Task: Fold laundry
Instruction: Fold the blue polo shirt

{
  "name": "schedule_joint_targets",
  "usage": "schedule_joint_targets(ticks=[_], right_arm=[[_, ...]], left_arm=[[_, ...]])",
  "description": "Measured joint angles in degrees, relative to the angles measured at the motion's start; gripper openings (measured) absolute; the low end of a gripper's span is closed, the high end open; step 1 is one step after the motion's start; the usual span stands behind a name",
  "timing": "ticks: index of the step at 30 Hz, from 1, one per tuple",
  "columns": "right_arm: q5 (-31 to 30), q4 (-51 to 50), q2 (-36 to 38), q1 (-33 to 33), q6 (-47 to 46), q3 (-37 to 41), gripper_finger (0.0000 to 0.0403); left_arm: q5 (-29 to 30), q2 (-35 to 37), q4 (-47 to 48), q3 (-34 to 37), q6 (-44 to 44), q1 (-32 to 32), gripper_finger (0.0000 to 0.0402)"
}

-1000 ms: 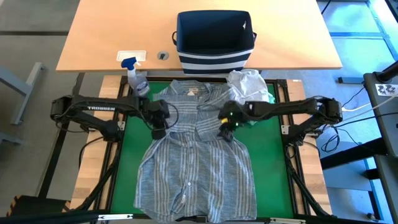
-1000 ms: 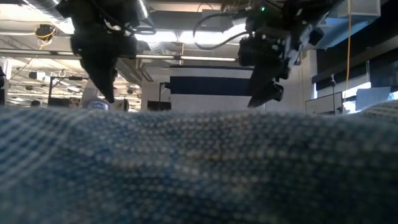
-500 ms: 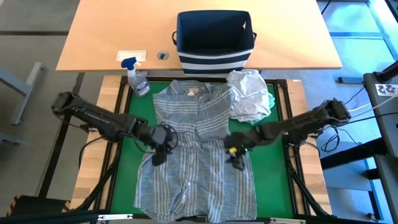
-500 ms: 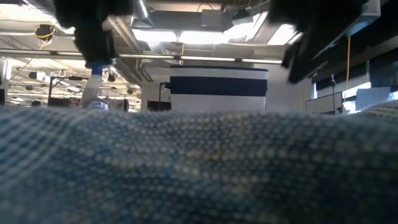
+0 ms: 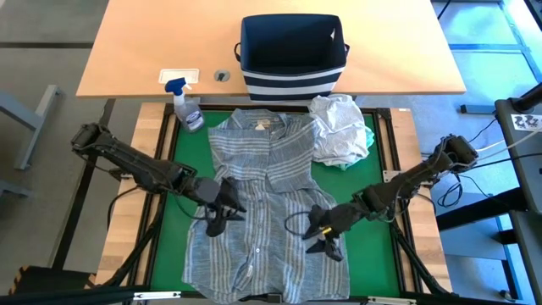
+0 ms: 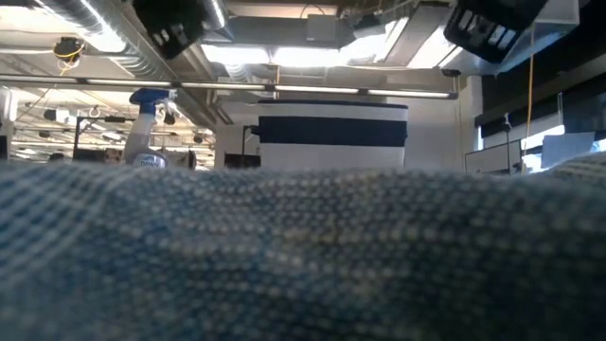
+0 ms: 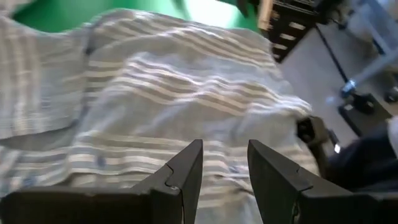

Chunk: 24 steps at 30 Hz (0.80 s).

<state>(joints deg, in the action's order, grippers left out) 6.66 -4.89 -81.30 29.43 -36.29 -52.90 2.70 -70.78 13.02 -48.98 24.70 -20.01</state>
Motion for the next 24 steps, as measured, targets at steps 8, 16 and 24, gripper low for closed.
schedule_joint_targets(ticks=[8,16,24], right_arm=[[-8.7,-1.7,-2.0,8.5,-9.8,-6.7,0.0225],[-13.9,-21.3,-10.5,18.0,-7.2,-24.2,0.0225],[-19.5,-24.5,-19.7,26.6,-5.2,-29.0,0.0225]], left_arm=[[3.0,-1.1,1.9,-4.6,-2.7,-11.1,0.0121],[13.5,-12.8,13.3,-20.1,2.2,-25.2,0.0121],[14.0,-32.9,26.3,-36.2,13.1,-35.0,0.0121]])
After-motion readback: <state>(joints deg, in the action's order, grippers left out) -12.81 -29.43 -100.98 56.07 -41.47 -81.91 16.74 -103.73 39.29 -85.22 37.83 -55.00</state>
